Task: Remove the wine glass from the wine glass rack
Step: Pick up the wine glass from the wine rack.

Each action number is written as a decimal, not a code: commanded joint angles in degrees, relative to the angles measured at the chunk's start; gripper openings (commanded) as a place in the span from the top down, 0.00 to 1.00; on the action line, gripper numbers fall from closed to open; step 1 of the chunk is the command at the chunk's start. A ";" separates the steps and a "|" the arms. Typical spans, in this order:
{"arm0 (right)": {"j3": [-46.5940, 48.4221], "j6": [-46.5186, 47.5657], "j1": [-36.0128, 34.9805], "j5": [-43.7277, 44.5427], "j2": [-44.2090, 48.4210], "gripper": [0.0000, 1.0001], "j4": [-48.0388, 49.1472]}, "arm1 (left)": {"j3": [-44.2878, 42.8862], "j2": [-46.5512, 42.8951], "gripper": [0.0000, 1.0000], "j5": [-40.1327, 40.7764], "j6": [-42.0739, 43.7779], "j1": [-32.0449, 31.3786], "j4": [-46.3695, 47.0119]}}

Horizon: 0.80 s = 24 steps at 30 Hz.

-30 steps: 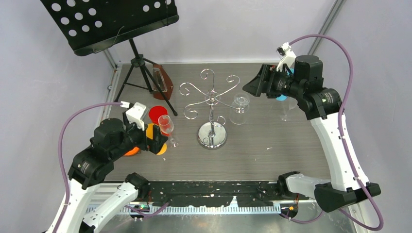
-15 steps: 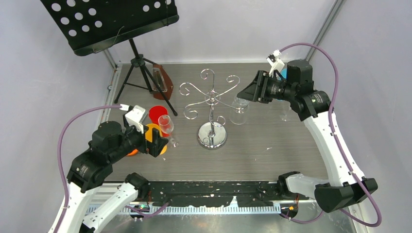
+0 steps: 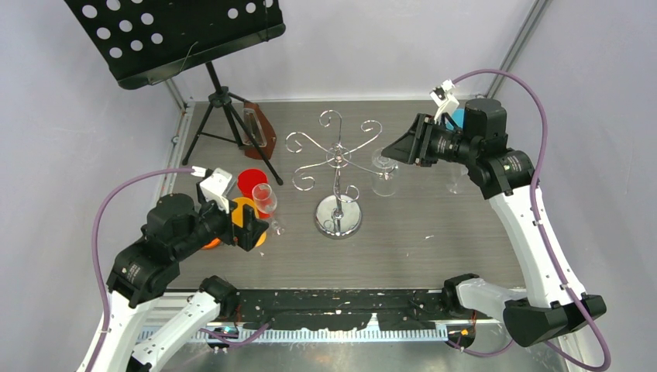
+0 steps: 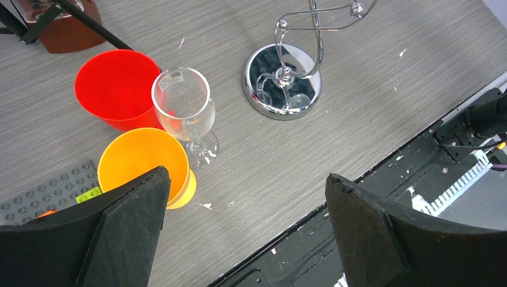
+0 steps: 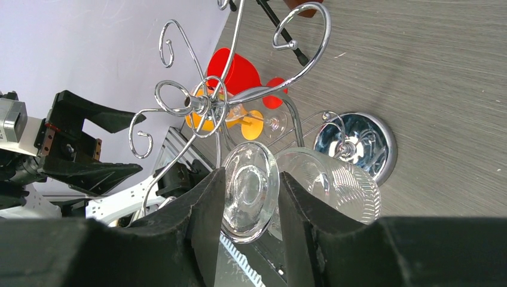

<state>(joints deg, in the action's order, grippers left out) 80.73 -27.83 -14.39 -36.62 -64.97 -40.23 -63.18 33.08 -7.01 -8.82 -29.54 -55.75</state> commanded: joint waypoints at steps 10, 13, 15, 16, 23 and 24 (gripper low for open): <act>-1.65 -2.09 0.11 -2.63 3.14 0.64 5.61 | 0.24 -0.48 0.00 -0.82 -0.67 0.27 2.44; -1.68 -1.94 0.15 -2.31 3.54 0.64 5.64 | 0.27 -0.57 0.00 -0.80 -0.80 0.27 2.50; -1.79 -2.02 0.18 -2.16 3.80 0.64 5.80 | 0.38 -0.72 0.00 -0.77 -0.88 0.30 2.52; -1.89 -2.20 0.18 -2.19 3.97 0.64 5.88 | 0.42 -0.72 0.00 -0.75 -0.93 0.29 2.44; -2.12 -2.62 0.16 -2.65 4.45 0.64 6.85 | 0.59 -1.24 0.00 -0.65 -1.18 0.29 2.30; -2.37 -3.05 0.20 -2.79 4.53 0.64 7.01 | 0.52 -1.26 0.00 -0.66 -1.20 0.27 2.34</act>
<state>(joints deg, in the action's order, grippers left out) 78.08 -29.34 -14.13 -36.93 -62.17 -37.36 -62.81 32.34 -7.14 -9.19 -29.54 -55.75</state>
